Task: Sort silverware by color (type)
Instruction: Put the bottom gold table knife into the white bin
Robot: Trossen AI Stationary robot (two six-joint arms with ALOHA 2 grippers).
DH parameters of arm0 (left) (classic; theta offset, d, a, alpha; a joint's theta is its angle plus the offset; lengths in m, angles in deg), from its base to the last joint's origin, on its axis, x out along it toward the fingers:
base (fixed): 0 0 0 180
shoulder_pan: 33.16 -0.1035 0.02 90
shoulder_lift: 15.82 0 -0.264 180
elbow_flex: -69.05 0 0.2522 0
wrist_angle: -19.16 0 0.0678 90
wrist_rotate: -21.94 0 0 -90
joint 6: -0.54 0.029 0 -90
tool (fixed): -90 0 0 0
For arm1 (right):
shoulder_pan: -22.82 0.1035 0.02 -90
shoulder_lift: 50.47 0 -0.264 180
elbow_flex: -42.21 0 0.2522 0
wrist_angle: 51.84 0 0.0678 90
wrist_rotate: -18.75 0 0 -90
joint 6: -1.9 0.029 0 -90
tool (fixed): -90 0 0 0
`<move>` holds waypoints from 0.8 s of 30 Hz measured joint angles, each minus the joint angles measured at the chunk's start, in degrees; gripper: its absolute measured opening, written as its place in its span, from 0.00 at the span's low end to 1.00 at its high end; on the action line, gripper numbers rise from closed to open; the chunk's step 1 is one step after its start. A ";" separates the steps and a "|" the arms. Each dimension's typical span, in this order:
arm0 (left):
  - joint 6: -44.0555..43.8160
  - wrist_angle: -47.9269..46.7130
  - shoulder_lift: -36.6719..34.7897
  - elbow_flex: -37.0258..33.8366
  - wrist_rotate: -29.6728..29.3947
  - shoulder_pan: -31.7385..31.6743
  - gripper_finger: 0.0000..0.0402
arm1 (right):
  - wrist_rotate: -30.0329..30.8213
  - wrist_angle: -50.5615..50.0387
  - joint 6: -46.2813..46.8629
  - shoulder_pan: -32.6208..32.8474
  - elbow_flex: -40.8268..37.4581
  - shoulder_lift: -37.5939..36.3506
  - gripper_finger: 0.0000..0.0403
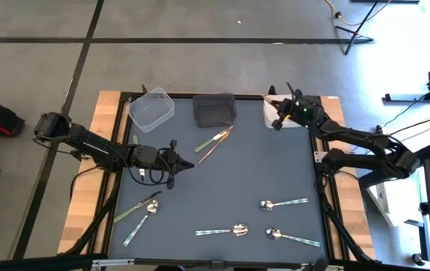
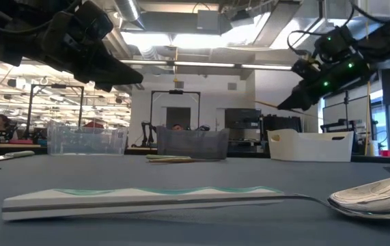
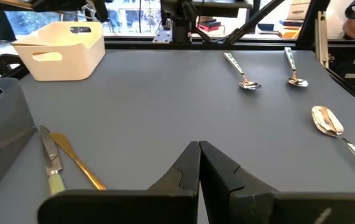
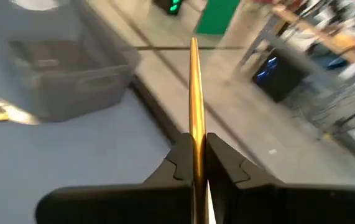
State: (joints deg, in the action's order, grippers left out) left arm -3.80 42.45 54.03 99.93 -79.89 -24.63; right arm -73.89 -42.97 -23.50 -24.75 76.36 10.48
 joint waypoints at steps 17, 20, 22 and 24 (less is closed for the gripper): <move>3.36 2.43 0.00 0.00 -0.73 0.02 0.00 | -5.22 5.50 -2.07 -9.09 -0.51 9.43 0.02; 3.34 2.44 0.00 0.00 -0.73 0.02 0.00 | -1.85 3.20 -1.86 -9.11 -0.51 9.44 0.02; 3.34 2.46 0.00 0.00 -0.73 0.02 0.00 | -0.58 2.32 -1.82 -9.11 -0.51 9.44 0.02; 3.34 2.45 0.00 0.00 -0.73 0.02 0.00 | -0.38 2.19 -1.86 -9.10 -0.51 9.44 0.03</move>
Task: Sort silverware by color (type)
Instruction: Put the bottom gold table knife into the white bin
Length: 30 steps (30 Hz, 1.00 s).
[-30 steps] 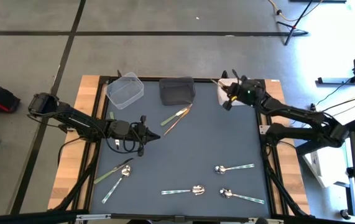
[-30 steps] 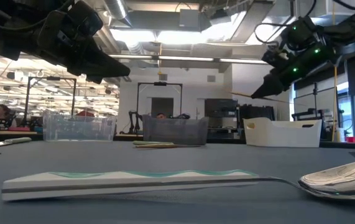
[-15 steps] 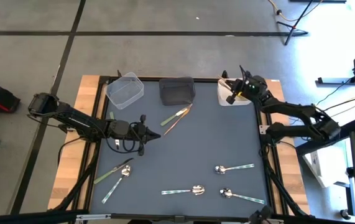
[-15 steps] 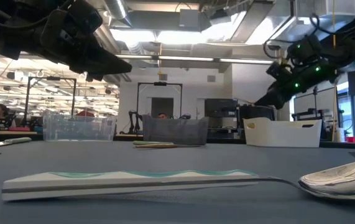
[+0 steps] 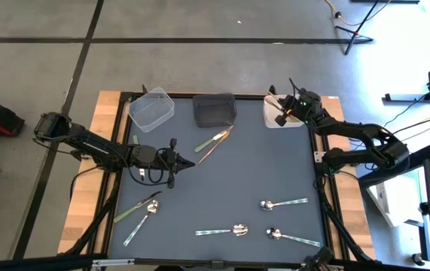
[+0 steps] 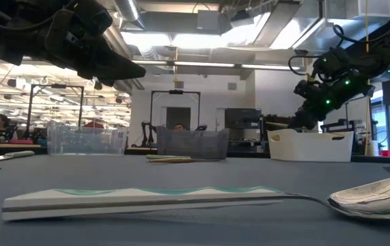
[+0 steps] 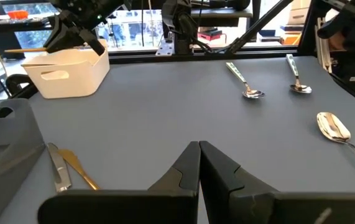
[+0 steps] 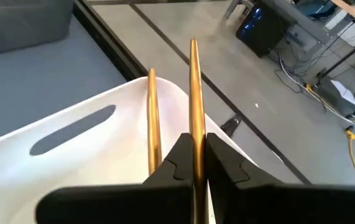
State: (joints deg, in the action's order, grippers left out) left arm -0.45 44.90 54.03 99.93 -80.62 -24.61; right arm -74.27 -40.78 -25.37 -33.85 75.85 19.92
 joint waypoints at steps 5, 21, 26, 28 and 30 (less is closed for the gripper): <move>-0.01 0.03 0.00 0.00 0.00 0.00 0.00 | -0.26 -0.57 0.04 0.01 0.00 0.00 0.11; -0.34 0.52 0.00 0.00 -0.04 -0.02 0.00 | -7.02 -2.12 7.50 15.90 5.13 -8.50 0.39; -1.33 0.46 0.00 0.00 -0.04 -0.02 0.00 | 1.09 -2.92 6.08 23.19 5.27 -8.48 0.38; -1.41 0.40 0.00 0.00 -0.07 -0.02 0.00 | 6.72 -4.17 5.79 24.80 5.27 -8.48 0.38; -1.41 0.42 0.00 0.00 -0.07 -0.02 0.00 | 12.65 -6.17 5.84 25.35 5.27 -8.47 0.38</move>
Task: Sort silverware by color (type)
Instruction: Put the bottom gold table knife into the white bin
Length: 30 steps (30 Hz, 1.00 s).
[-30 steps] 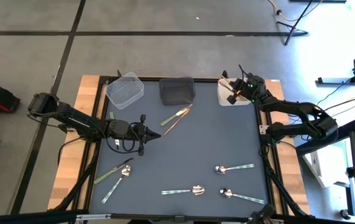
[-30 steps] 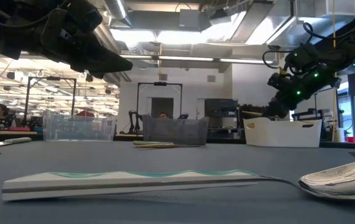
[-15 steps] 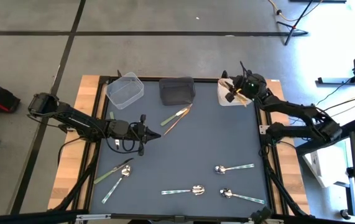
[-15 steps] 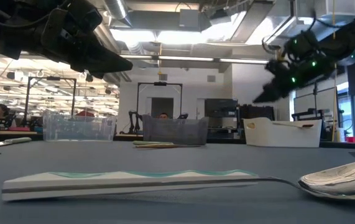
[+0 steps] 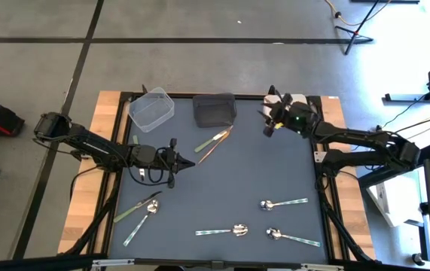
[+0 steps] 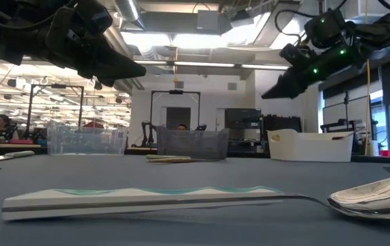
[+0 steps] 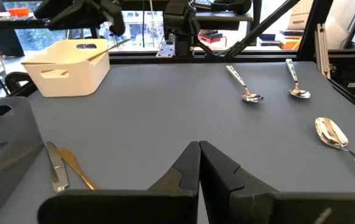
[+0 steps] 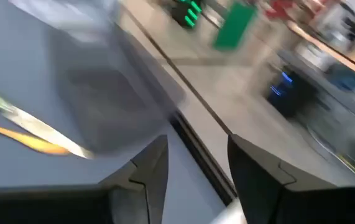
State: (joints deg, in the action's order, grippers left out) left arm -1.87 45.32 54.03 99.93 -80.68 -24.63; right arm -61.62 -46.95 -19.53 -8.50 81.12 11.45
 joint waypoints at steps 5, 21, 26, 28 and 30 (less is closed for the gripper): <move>0.01 -0.19 0.00 0.00 0.00 0.00 0.00 | 8.36 -9.03 2.97 -0.19 0.00 0.03 0.38; -0.05 0.01 0.00 0.00 -0.28 0.00 0.00 | 12.90 -67.14 35.45 -0.14 17.33 -0.93 0.38; -0.03 0.02 0.00 0.00 -0.28 0.00 0.00 | 13.22 -75.10 37.92 -0.21 18.08 -0.69 0.38; -0.02 0.02 0.00 0.00 -0.26 0.00 0.00 | 13.19 -74.57 38.01 -0.21 18.10 -0.25 0.38; -0.01 0.02 0.00 0.00 -0.26 0.00 0.00 | 13.30 -74.72 38.11 -0.21 18.12 0.17 0.38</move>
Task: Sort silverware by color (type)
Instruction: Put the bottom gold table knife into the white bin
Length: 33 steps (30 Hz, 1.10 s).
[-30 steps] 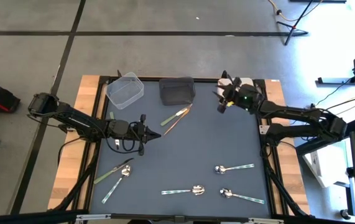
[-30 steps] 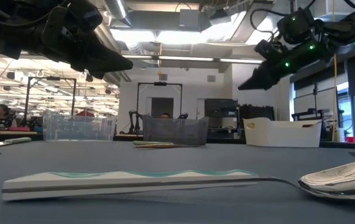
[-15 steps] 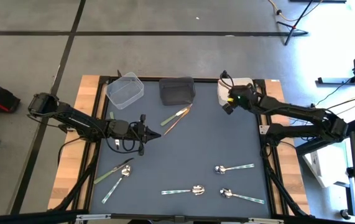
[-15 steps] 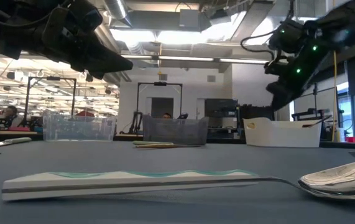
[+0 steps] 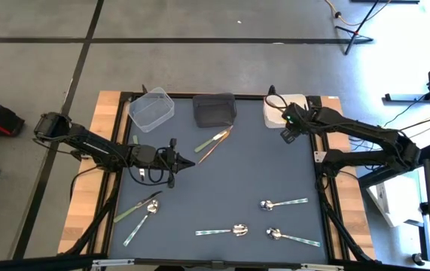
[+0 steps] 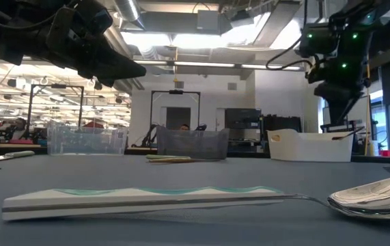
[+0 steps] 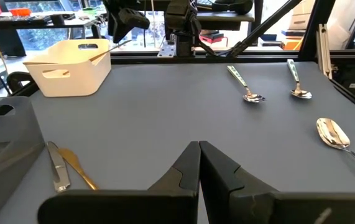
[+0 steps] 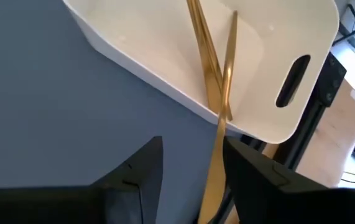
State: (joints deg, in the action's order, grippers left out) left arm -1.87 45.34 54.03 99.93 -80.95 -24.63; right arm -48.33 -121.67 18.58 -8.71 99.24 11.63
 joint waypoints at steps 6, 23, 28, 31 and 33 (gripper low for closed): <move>0.02 0.50 0.00 0.00 -0.04 0.00 0.00 | 4.55 -0.69 2.37 0.00 0.00 5.45 0.38; 0.04 0.87 0.00 0.00 -0.11 0.00 0.00 | 12.04 -0.87 2.98 0.00 0.00 20.30 0.38; 0.07 0.87 0.00 0.00 -0.11 0.00 0.00 | 12.04 -2.12 2.61 0.00 0.72 20.34 0.38; 0.07 0.87 0.00 0.00 -0.11 0.00 0.00 | 12.43 -4.56 2.61 0.00 1.52 20.34 0.36; 0.07 0.86 0.01 0.00 -0.11 0.00 0.00 | 13.00 -6.37 2.63 0.00 1.87 20.33 0.32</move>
State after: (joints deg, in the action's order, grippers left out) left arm -1.81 46.20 54.04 99.93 -81.06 -24.63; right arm -35.33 -128.04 21.21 -8.71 101.11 31.95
